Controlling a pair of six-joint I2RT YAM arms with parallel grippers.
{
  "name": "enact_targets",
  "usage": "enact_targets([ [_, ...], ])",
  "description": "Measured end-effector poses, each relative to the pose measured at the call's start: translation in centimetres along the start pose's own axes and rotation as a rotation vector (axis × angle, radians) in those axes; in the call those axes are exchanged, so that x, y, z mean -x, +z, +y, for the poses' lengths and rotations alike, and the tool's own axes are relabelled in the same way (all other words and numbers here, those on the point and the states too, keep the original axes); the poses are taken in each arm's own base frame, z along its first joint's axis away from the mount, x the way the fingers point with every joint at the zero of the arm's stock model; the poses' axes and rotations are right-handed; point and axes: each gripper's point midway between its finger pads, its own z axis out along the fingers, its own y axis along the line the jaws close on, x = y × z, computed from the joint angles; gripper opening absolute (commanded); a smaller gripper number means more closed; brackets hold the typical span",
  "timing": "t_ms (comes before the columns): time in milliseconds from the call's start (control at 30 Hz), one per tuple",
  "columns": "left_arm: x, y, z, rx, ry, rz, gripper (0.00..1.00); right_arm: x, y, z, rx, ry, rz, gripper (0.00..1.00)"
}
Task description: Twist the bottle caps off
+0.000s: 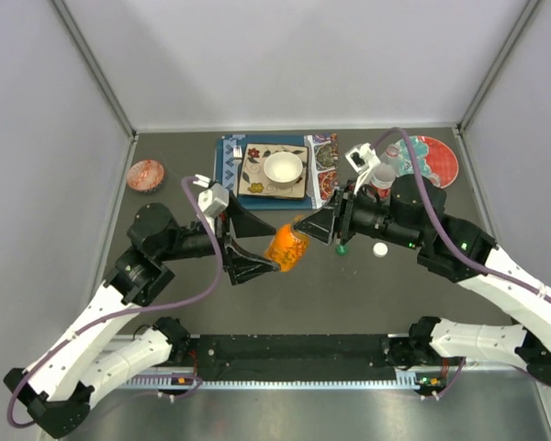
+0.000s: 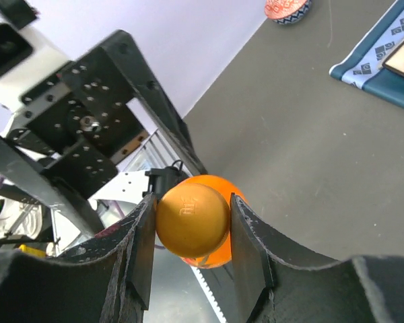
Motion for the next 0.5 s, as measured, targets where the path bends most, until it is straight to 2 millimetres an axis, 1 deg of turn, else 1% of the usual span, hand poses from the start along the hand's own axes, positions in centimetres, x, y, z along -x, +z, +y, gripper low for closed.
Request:
enact_targets([
  [67,-0.4,0.3,-0.2,-0.036,0.003,0.022,0.99,0.4,-0.3,0.5,0.014,0.001,-0.001,0.0],
  [233,-1.4,0.9,0.3,-0.06,-0.007,0.061,0.99,1.2,-0.6,1.9,0.062,0.002,0.002,0.0],
  [333,-1.5,0.9,0.6,-0.053,0.006,0.06,0.99,1.4,-0.6,2.5,0.086,0.006,0.006,0.0],
  [500,-1.4,1.1,1.0,-0.037,0.017,0.045,0.99,1.5,-0.4,3.0,0.113,0.011,0.007,0.0],
])
